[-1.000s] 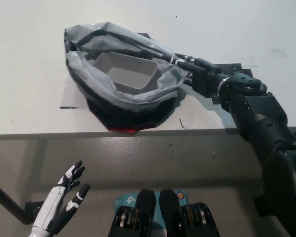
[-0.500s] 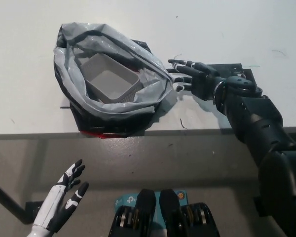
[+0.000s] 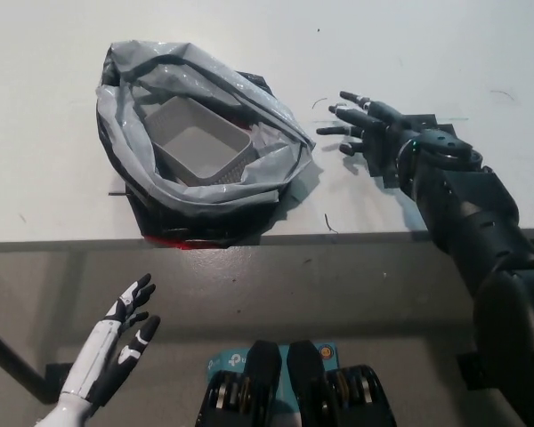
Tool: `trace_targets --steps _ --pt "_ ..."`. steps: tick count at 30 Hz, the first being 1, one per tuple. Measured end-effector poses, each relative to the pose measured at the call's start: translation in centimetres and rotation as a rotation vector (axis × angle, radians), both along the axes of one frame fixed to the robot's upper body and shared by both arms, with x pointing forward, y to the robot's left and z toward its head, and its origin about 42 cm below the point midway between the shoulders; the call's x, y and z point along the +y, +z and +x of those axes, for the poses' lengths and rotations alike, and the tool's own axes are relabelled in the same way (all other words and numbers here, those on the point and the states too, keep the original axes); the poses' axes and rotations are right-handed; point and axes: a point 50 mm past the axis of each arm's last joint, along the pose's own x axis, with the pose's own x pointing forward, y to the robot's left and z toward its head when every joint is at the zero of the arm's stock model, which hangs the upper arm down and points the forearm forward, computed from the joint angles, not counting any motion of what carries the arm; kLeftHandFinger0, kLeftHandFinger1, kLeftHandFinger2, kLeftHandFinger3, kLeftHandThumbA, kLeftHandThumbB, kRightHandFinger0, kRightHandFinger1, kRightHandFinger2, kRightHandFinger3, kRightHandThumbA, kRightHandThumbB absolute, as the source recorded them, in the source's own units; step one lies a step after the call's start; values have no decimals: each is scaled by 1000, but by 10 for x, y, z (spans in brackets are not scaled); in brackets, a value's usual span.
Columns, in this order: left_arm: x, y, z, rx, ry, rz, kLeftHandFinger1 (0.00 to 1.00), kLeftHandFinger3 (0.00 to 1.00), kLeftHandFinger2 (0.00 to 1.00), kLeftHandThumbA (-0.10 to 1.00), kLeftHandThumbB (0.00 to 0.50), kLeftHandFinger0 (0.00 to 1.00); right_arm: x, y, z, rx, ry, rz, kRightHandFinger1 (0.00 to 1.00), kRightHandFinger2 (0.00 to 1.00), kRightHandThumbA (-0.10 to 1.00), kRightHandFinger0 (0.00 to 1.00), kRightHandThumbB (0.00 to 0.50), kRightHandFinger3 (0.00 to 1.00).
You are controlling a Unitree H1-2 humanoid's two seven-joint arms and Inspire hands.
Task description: Use the right hand to pick up a small rectangular container and put it into a plastic bag and lift the bag
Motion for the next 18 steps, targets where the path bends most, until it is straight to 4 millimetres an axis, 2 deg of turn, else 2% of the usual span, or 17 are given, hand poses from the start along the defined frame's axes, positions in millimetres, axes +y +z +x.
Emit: trace_targets --steps 1,2,3,4,5,8,11,12,15,18 --pt "0 0 0 0 0 0 1000 1000 1000 952 154 940 1 2 1 -20 2 -35 1000 1000 417 1000 348 1000" --pt "0 0 0 0 0 1 1000 1000 1000 952 153 939 2 3 1 -35 11 -65 1000 1000 600 1000 405 1000" --pt "0 0 0 0 0 1 1000 1000 1000 952 153 939 4 8 1 -72 32 -121 1000 1000 600 1000 405 1000" --pt "0 0 0 0 0 1 1000 1000 1000 948 139 935 5 9 2 -81 40 -137 1000 1000 827 1000 494 1000" --pt "0 0 0 -1 0 1 1000 1000 1000 945 137 932 9 14 2 -126 75 -215 1000 1000 864 1000 500 1000" --pt "0 0 1 -1 0 1 1000 1000 1000 939 135 930 18 26 2 -213 140 -366 1000 1000 899 1000 500 1000" --pt "0 0 2 0 0 1 1000 1000 1000 952 158 924 28 33 -1 -280 193 -479 1000 1000 920 1000 500 1000" --pt "0 0 2 -1 -1 1 1000 1000 1000 953 159 923 37 37 -4 -334 237 -568 1000 1000 919 1000 500 1000" --pt "0 1 3 -4 -2 1 1000 1000 1000 960 151 921 54 44 -11 -420 307 -694 1000 1000 895 1000 500 1000" --pt "0 4 6 -13 -5 3 1000 1000 1000 966 148 931 69 50 -18 -496 363 -786 1000 1000 918 1000 500 1000"
